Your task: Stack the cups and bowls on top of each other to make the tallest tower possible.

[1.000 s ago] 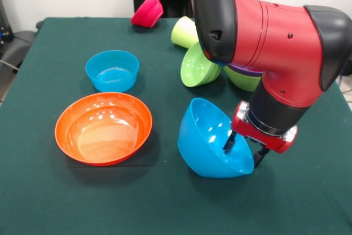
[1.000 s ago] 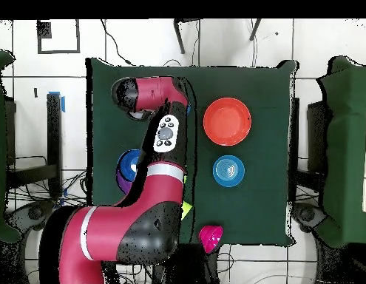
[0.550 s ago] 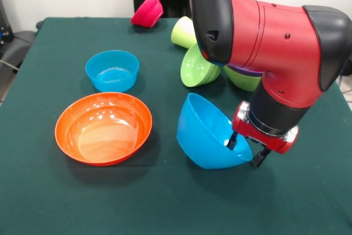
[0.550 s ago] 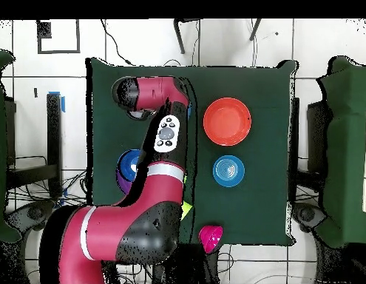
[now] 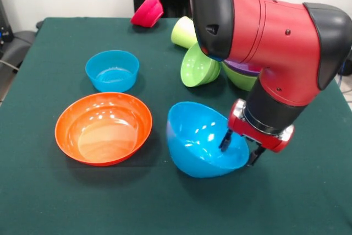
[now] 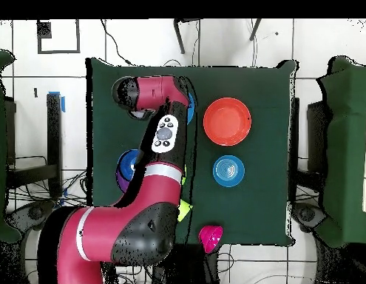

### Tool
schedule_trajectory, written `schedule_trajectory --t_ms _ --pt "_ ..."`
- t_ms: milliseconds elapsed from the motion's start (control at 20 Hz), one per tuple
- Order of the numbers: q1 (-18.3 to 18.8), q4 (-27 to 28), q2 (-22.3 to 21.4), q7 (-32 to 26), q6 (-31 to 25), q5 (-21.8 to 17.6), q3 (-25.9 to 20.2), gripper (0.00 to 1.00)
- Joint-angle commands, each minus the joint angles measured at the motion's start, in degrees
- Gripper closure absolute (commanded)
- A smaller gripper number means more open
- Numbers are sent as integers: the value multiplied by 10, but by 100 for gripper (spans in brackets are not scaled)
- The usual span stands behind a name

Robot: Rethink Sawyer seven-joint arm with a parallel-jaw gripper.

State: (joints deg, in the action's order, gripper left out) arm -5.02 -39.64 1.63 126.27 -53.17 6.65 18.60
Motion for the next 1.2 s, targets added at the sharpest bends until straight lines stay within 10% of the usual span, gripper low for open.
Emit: schedule_trajectory --t_ms 50,400,450,1200 --pt "-13 14 10 107 -64 -2 2 0" --pt "-17 5 11 105 -28 4 17 0" --pt "-14 0 10 94 -14 6 11 100" --pt "-5 -5 -3 67 -56 33 -2 100"
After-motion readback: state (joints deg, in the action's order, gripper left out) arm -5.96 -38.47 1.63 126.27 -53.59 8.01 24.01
